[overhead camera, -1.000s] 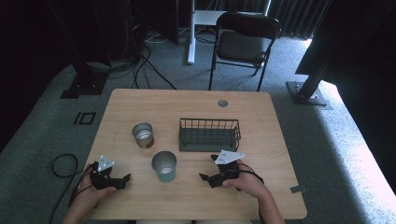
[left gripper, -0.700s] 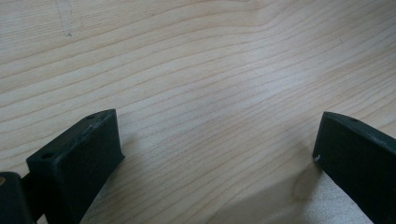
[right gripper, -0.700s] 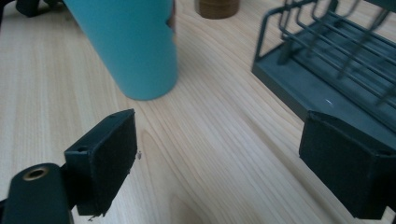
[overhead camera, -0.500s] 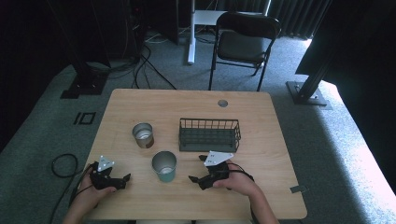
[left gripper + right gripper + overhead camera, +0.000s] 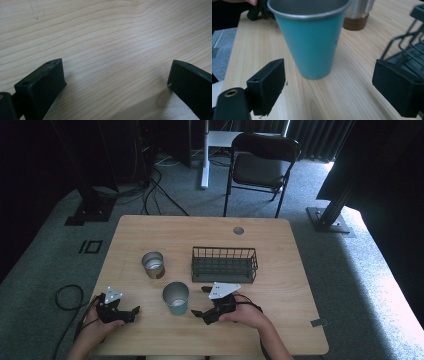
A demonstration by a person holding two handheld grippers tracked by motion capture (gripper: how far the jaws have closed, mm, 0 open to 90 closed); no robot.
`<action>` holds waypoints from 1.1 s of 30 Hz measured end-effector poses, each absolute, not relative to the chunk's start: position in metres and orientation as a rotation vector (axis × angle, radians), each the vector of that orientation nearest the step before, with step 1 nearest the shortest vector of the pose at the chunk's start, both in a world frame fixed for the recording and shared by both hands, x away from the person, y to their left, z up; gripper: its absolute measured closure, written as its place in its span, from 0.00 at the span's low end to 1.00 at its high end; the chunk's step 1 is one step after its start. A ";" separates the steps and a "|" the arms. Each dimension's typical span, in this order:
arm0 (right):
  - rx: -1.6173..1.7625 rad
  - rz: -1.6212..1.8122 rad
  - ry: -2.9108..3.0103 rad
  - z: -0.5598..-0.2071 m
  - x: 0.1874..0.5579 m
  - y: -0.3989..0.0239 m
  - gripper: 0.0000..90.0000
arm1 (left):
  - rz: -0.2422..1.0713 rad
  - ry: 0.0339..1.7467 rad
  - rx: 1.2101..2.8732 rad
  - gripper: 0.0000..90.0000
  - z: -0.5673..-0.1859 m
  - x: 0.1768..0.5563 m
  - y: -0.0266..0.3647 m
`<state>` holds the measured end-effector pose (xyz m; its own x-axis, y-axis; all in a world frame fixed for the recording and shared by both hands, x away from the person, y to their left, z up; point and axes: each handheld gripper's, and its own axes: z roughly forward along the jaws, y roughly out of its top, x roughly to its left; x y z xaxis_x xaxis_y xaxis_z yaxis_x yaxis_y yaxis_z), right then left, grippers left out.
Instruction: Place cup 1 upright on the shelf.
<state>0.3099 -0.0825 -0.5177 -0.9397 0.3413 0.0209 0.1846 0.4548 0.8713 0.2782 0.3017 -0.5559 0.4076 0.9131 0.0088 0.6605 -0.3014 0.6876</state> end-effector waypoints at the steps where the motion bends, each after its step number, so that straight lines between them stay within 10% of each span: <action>1: 0.455 1.498 2.542 -0.518 0.310 -0.081 0.12 | 0.542 1.333 2.063 0.02 -0.556 0.278 0.302; 33: 0.355 1.648 2.462 -0.512 0.313 -0.037 0.12 | 0.541 1.334 2.062 0.02 -0.556 0.278 0.302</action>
<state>0.3134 -0.0366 -0.5123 -0.9594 0.2821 0.0010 0.1084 0.3652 0.9246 0.2783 0.3017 -0.5557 0.4069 0.9134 0.0081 0.6610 -0.3006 0.6876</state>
